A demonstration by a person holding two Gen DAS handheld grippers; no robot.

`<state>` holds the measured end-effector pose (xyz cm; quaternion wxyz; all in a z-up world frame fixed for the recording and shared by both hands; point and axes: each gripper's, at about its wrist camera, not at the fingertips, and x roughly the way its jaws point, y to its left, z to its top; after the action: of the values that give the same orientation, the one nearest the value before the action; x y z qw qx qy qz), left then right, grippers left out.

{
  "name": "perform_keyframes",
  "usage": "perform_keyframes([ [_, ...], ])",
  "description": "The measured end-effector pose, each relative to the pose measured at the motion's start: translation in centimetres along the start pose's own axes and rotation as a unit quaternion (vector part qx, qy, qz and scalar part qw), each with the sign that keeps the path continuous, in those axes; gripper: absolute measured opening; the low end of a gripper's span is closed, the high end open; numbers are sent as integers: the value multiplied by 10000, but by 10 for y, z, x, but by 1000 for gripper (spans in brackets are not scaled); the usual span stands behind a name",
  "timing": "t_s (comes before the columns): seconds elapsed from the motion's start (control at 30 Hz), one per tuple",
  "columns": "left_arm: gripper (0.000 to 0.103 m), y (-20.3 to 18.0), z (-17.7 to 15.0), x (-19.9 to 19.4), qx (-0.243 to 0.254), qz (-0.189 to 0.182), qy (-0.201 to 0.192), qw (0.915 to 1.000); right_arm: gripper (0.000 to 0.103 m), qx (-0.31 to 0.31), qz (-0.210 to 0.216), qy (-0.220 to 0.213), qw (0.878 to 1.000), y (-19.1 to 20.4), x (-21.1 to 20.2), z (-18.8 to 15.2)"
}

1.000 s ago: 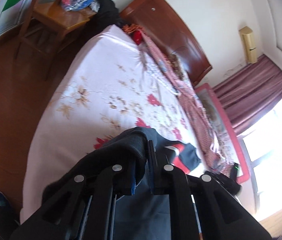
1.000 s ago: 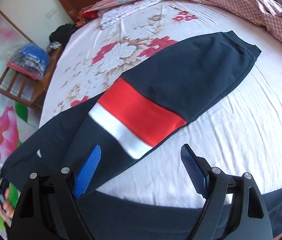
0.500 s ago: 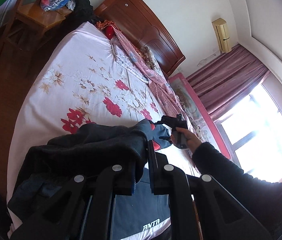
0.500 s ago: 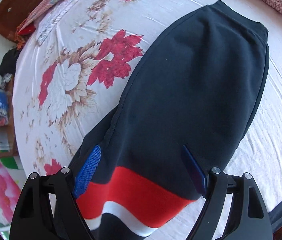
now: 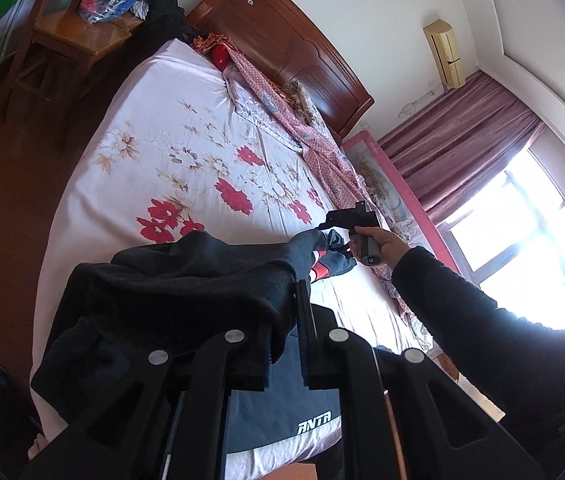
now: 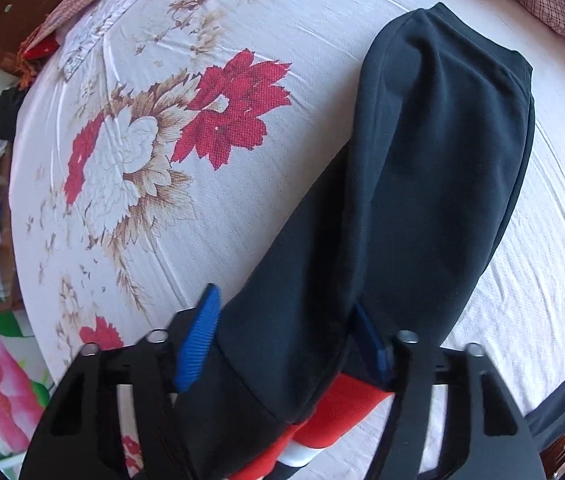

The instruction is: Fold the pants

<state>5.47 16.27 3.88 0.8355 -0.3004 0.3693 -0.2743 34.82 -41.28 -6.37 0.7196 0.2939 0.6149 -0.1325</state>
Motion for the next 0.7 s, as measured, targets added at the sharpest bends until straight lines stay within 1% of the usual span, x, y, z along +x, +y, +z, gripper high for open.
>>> perform_keyframes([
  [0.03, 10, -2, 2, 0, 50, 24, 10, 10000, 18, -25, 69, -33, 10000, -3, -2, 0],
  [0.07, 10, -2, 5, 1, 89, 60, 18, 9999, 11, -86, 177, -64, 9998, -7, -4, 0],
  [0.17, 10, -4, 13, 1, 228, 154, 29, 9996, 9, -119, 491, -212, 9985, -21, -14, -3],
  [0.2, 10, -2, 17, 1, 299, 282, 12, 9992, 9, -171, 564, -296, 9978, -22, -19, -6],
  [0.23, 10, 0, 21, 1, 317, 413, 5, 9986, 9, -163, 706, -389, 9966, -26, -26, -9],
  [0.27, 11, 2, 25, 2, 344, 476, -2, 9983, 9, -160, 940, -529, 9940, -31, -35, -12],
  [0.3, 11, 5, 32, 1, 451, 592, -38, 9972, 9, -157, 1031, -631, 9925, -34, -43, -15],
  [0.33, 11, 6, 39, 1, 572, 769, -78, 9954, 9, -119, 1162, -722, 9905, -39, -51, -19],
  [0.37, 11, 8, 45, 1, 658, 897, -104, 9937, 9, -125, 1413, -858, 9862, -44, -61, -24],
  [0.43, 11, 11, 60, 2, 836, 1098, -218, 9902, 9, -81, 1617, -1034, 9814, -53, -78, -34],
  [0.47, 11, 13, 66, 2, 876, 1177, -277, 9888, 9, -78, 1815, -1128, 9769, -59, -87, -42],
  [0.57, 11, 20, 77, 1, 922, 1359, -475, 9853, 9, -153, 2083, -1411, 9677, -78, -113, -73],
  [0.63, 11, 24, 75, -3, 902, 1403, -571, 9843, 9, -176, 2253, -1607, 9608, -96, -127, -99],
  [0.7, 11, 25, 69, -5, 907, 1424, -586, 9839, 9, -185, 2457, -1738, 9535, -116, -135, -128],
])
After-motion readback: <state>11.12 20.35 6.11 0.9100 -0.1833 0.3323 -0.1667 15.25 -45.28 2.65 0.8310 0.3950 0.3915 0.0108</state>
